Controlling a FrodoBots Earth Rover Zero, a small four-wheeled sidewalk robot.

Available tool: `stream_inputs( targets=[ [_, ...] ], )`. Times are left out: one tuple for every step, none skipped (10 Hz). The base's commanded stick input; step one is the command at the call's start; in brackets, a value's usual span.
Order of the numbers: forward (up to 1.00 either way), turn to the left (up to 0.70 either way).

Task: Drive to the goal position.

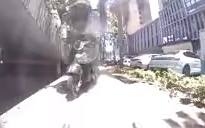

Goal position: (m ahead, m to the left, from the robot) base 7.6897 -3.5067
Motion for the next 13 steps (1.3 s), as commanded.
stream_inputs(
  targets=[
    [0.7,0.0],
    [0.7,0.0],
    [0.7,0.0],
    [0.7,0.0],
    [0.7,-0.14],
    [0.7,-0.14],
    [0.7,-0.14],
    [0.7,-0.14],
    [0.7,-0.14],
    [0.7,-0.14],
    [0.7,-0.14],
    [0.7,-0.14],
    [0.7,-0.14]
  ],
)
